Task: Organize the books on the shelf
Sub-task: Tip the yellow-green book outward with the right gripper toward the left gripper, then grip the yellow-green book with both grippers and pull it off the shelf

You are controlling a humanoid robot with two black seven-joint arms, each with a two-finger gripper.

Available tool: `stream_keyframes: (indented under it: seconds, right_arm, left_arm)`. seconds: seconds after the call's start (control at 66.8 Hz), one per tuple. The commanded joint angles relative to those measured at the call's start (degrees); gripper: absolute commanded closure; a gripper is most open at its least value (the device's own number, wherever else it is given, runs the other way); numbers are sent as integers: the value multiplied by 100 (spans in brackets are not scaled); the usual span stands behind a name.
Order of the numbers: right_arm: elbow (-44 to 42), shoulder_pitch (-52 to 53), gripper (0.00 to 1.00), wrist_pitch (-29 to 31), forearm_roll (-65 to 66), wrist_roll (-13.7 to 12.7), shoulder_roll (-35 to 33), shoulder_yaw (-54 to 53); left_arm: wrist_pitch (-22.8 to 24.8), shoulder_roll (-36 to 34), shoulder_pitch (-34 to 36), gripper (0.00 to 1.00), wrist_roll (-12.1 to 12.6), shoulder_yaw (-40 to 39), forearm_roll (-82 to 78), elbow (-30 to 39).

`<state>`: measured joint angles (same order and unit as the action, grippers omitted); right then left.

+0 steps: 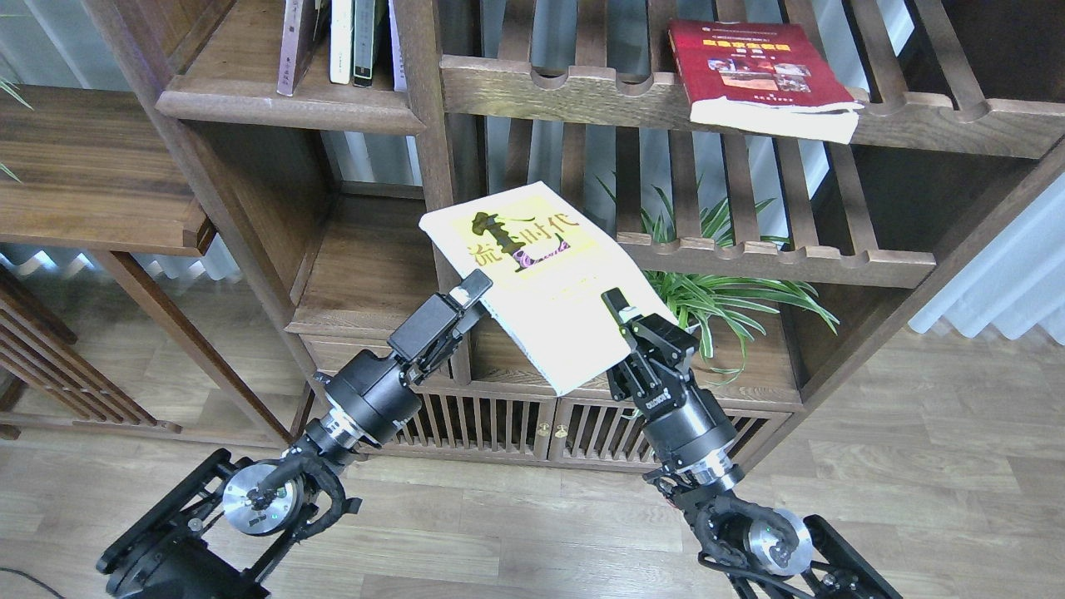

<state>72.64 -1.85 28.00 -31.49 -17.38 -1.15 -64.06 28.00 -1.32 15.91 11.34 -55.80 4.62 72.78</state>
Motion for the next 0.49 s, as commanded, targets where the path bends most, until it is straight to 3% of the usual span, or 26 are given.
stream_keyframes:
  seconds: [0.0, 0.255, 0.479]
  right_arm:
    - [-39, -9, 95, 0, 64, -152, -17, 16]
    - [-39, 0, 95, 0, 64, -336, -52, 157]
    - [-30, 9, 95, 0, 64, -345, 27, 359]
  left_arm:
    - [0, -53, 0, 8, 9, -2, 144, 43]
    - [0, -624, -17, 9, 9, 139, 382, 122]
    - [0, -774, -114, 13, 9, 148, 391, 157]
